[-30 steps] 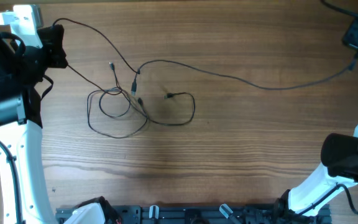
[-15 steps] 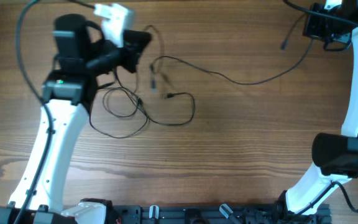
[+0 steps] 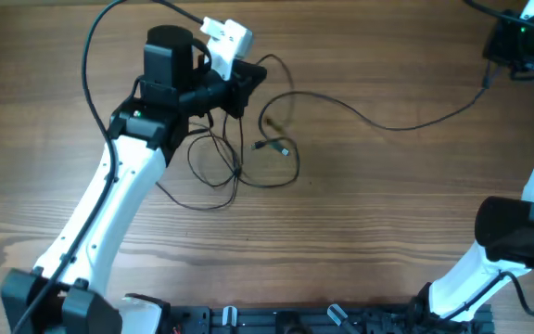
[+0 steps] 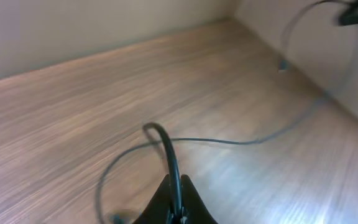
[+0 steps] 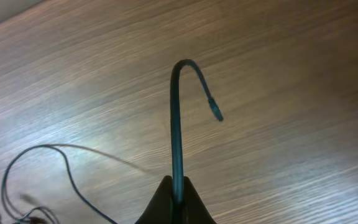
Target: Untangle cables
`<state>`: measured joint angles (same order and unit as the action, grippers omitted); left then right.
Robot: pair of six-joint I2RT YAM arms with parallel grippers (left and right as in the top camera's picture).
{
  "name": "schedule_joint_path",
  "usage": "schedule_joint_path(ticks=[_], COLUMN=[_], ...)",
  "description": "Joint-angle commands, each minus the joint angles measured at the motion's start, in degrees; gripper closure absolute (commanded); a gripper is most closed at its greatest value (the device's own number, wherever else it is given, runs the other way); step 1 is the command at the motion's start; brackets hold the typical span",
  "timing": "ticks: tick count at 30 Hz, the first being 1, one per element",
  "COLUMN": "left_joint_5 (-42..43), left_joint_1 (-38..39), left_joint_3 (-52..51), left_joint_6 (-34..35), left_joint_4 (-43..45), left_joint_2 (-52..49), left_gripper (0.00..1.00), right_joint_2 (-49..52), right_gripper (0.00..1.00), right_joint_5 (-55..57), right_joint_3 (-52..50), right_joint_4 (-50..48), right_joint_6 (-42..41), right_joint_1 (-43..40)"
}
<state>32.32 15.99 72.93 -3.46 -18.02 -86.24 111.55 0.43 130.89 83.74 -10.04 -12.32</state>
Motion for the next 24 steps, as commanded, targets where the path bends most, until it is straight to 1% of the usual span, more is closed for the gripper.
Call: schedule_joint_path(ticks=[1,5,7,9,10,12,15,19,21,22,24], left_joint_5=[-4.3,-4.3,-4.3,-4.3,-4.3,-4.3,-4.3,-5.1,-8.7,-11.3,-14.7], left_joint_1=[-4.0,-8.2,-10.3,-11.4,-11.5,-11.5,-11.6,-11.6,-11.6,-11.7,-11.8], left_joint_3=[0.3,0.3,0.3,0.3,0.3,0.3,0.3,0.3,0.3,0.3,0.3], left_joint_6=[0.8,1.1,2.5,3.3,3.3,3.3,3.3,3.3,3.3,3.3,3.3], left_joint_4=[1.3,3.0,2.7,2.2,1.9,1.4,0.6,-1.0,-1.6,-1.8,-2.5], left_joint_2=[-1.1,-1.1,-1.1,-1.2,-1.2,-1.2,-1.2,-1.9,-2.4,-2.6,-2.8], left_gripper=[0.96,0.96,0.96,0.96,0.94,0.84,0.75,0.70,0.67,0.62,0.57], right_joint_2=[0.8,0.8,0.8,0.8,0.8,0.9,1.7,4.4,5.7,6.5,8.0], right_gripper=[0.96,0.95,0.95,0.95,0.95,0.95,0.95,0.95,0.95,0.95,0.96], right_joint_5=[-1.8,-4.2,-6.6,-6.5,-6.5,-6.5,-6.5,-6.6,-6.6,-6.6,-6.5], right_joint_3=[-0.1,-0.1,-0.1,-0.1,-0.1,-0.1,-0.1,-0.1,-0.1,-0.2,-0.1], right_joint_4=[0.1,0.1,-0.2,-0.7,-0.9,-1.4,-2.1,-2.5,-2.8,-2.9,-3.1], right_joint_6=[-0.4,0.1,1.1,1.0,1.0,0.9,0.8,-0.6,-1.0,-1.3,-2.0], right_joint_1=[2.0,4.2,6.3,8.6,9.6,12.3,15.5,19.1,20.7,21.5,23.0])
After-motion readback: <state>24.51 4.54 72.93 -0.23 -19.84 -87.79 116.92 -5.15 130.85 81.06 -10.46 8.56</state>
